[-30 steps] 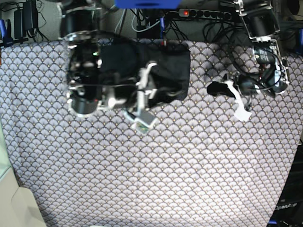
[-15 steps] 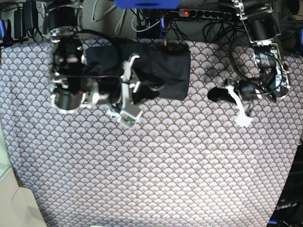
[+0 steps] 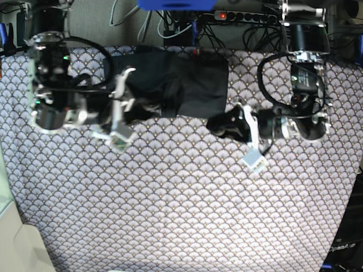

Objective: Fold the T-shirt properly
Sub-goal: 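Lift the band's other end with the left gripper and fold it over the middle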

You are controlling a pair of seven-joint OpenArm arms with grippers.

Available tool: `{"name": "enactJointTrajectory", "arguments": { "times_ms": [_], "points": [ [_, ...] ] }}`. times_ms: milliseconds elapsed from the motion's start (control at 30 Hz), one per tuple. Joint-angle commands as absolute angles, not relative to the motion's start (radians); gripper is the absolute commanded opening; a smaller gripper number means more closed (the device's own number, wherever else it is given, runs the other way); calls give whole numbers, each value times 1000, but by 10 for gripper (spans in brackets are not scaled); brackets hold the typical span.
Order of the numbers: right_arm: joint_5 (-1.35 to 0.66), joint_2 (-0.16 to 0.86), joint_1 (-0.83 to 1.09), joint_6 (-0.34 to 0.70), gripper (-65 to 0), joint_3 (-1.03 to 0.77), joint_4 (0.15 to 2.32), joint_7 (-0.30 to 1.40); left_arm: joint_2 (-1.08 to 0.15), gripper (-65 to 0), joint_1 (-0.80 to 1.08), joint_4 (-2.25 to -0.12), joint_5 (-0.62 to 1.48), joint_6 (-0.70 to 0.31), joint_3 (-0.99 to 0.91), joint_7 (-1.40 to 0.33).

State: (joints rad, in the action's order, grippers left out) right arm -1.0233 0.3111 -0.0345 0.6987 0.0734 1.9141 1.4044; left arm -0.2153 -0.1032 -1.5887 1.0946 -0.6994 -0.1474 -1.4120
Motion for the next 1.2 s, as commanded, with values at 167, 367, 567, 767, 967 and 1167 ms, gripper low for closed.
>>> {"name": "enactJointTrajectory", "arguments": {
  "times_ms": [167,367,567,767,967,1167],
  "points": [
    [-1049,378,-8,698,-436,-70,1931,1391,-214,-375,-70,-1606,1129,-698,-143,-1396],
    [-1049,407,41,698,-436,-179,1931,1388,-171,-324,-50,-1600,1129,-698,-140,-1396],
    [-1049,407,65,698,-435,-199,1931,1388,-105,-318,-39,-1515,1130,-698,-142,-1396],
    [-1047,407,67,698,-435,-194,1931,1388,-84,-318,-39,-1492,1130,-698,-120,-1396],
    [-1047,404,61,698,-435,-194,1931,1388,-70,-318,-39,-1488,1132,-698,-102,-1396],
    [-1047,403,53,698,-435,-194,1931,1386,-62,-318,-39,-1484,1130,-698,-102,-1396]
  ]
}}
